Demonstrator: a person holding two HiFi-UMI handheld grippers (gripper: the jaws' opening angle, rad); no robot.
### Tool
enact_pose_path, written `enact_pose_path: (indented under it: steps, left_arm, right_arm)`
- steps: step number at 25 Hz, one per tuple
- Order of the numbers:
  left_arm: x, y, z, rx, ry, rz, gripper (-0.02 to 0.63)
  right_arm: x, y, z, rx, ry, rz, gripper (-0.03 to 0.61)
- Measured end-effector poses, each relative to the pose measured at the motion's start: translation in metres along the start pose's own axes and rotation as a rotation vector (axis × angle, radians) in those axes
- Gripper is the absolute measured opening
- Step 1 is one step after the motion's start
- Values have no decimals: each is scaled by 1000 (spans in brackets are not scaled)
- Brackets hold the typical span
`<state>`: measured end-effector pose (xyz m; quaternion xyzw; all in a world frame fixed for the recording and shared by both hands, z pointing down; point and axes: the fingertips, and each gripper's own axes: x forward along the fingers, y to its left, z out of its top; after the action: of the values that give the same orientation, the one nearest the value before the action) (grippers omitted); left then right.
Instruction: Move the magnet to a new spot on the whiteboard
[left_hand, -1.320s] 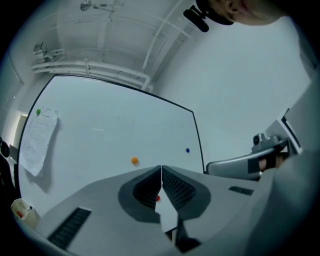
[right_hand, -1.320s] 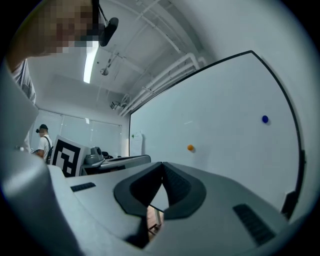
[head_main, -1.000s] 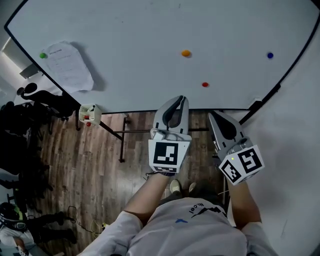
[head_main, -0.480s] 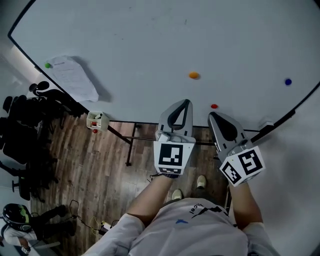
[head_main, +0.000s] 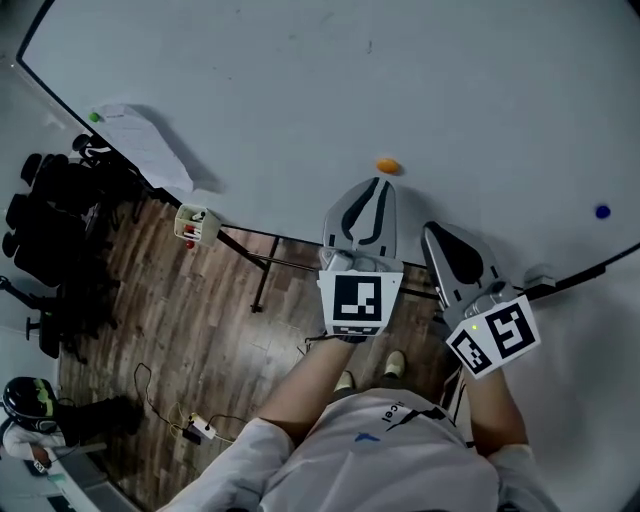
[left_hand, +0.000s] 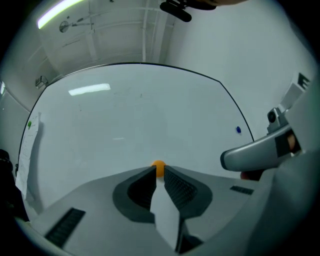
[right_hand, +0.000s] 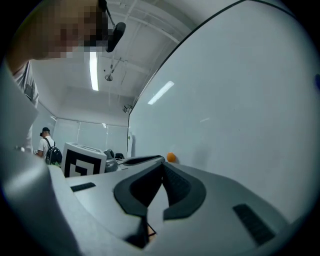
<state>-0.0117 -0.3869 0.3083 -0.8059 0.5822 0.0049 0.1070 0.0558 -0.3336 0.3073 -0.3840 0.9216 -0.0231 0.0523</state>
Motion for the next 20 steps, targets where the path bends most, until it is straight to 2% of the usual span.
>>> enact_pose_path:
  steps: [3,12,20]
  left_arm:
    - [8,0,-1,15,16,15,111]
    - [20,0,0,73,56,73,123]
    - [25,2,-1,84,70,98,132]
  right_arm:
    - [-2,-8,3,2,-7,12,14]
    - [-11,-23,9,17,-27,23,14]
    - [-16,-30,9,25,-33,27,14]
